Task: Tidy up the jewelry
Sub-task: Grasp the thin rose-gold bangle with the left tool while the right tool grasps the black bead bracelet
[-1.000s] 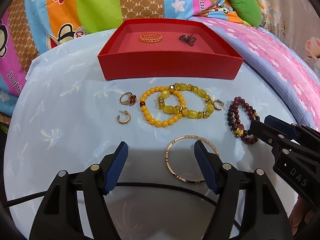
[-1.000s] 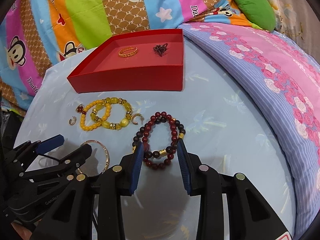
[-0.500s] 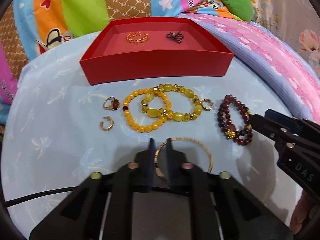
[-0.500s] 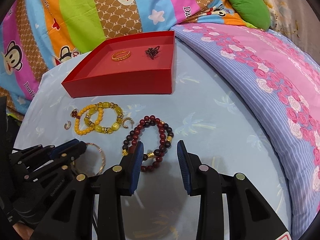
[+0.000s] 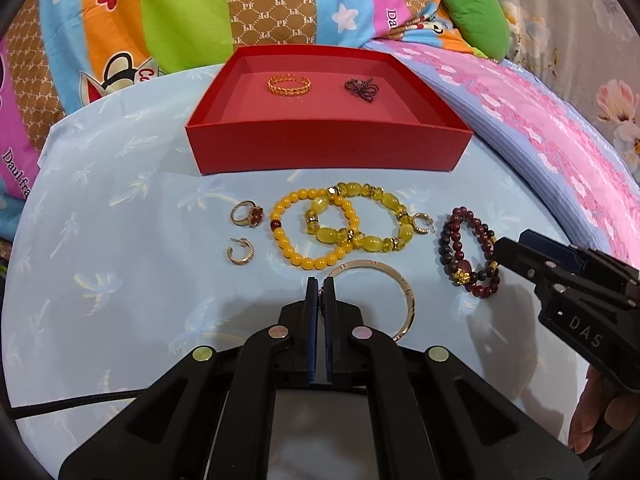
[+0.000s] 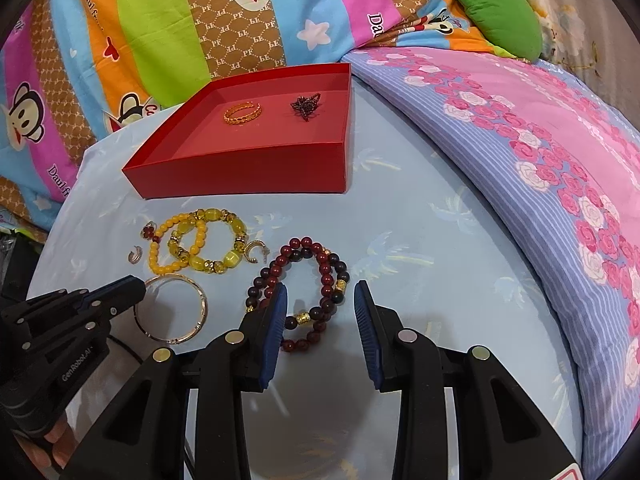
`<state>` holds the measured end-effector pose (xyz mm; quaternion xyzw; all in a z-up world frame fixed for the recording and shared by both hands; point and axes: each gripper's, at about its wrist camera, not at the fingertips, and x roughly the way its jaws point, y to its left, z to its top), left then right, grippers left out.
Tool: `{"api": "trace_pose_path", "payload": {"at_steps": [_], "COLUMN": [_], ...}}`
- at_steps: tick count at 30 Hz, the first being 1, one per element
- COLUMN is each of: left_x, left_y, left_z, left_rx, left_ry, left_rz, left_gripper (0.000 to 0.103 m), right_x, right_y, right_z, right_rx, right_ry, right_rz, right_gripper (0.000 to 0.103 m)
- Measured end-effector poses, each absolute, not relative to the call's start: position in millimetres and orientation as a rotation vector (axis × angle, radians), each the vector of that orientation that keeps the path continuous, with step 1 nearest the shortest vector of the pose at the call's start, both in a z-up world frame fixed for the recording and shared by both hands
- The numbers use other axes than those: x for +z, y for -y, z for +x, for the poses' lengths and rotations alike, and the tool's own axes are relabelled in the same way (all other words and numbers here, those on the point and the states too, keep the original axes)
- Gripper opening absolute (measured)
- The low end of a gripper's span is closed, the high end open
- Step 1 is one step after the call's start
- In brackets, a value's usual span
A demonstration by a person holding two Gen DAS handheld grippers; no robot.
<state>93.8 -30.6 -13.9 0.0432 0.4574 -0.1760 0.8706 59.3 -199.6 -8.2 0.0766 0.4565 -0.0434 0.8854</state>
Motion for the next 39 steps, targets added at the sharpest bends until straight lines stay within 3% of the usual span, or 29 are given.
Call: {"api": "trace_pose_path", "payload": {"at_steps": [8,12,14,39], "left_x": [-10.1,-12.2,-13.2,-27.5], "left_y": [33.9,35.3,35.3,34.9], "left_z": [96.9,99.9,101.4,98.8], "left_rx": [-0.366,-0.364,-0.363,-0.364], "left_ry": [-0.941,-0.947,-0.948,-0.98], "left_rz": [0.094,0.091,0.093,0.094], "left_gripper": [0.002,0.002,0.002,0.002], "right_x": [-11.4,-12.5,-11.3,-25.2], "right_y": [201.1,201.0,198.6,212.3], "right_z": [64.7,72.7,75.2,73.2], "right_rx": [-0.099,-0.082,-0.068,-0.098], "right_ry": [-0.952,-0.959,-0.958,-0.984], "right_rz": [0.158,0.165,0.165,0.221], "right_gripper": [0.033,0.019,0.018,0.018]}}
